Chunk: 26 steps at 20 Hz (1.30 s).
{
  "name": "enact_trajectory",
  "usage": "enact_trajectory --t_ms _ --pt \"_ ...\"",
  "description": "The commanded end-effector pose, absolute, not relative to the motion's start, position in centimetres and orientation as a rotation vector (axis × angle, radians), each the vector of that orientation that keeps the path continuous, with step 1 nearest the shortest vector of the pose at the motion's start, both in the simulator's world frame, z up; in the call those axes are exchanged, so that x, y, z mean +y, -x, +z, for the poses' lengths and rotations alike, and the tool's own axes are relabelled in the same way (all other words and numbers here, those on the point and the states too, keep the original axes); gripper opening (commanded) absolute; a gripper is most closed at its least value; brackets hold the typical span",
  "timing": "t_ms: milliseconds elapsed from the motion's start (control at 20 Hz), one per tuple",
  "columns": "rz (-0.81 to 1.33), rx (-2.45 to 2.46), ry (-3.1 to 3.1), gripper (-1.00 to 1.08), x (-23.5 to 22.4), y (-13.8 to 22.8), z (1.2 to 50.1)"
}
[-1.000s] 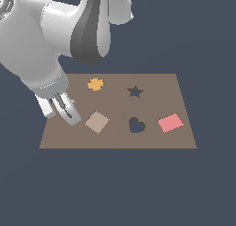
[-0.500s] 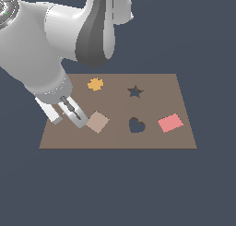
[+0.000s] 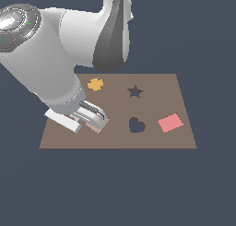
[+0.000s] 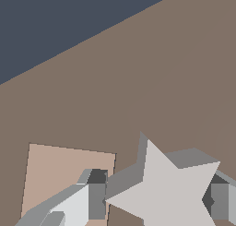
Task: Insert a designated object into the corresponding slot on a board.
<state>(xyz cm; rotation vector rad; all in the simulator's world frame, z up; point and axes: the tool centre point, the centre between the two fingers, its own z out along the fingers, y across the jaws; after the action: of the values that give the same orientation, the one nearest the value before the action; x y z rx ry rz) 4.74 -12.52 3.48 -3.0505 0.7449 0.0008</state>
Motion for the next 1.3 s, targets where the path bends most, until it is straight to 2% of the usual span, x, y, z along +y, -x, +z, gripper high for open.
enact_trajectory --t_ms 0,600,1250 --pt "0.0 0.567 3.088 -1.0 -11.0 -5.4 3.5" --pt "0.0 -0.35 3.118 -1.0 -3.1 -5.7 3.7" --pt "0.002 -1.347 2.832 -1.0 4.4 -0.5 3.9"
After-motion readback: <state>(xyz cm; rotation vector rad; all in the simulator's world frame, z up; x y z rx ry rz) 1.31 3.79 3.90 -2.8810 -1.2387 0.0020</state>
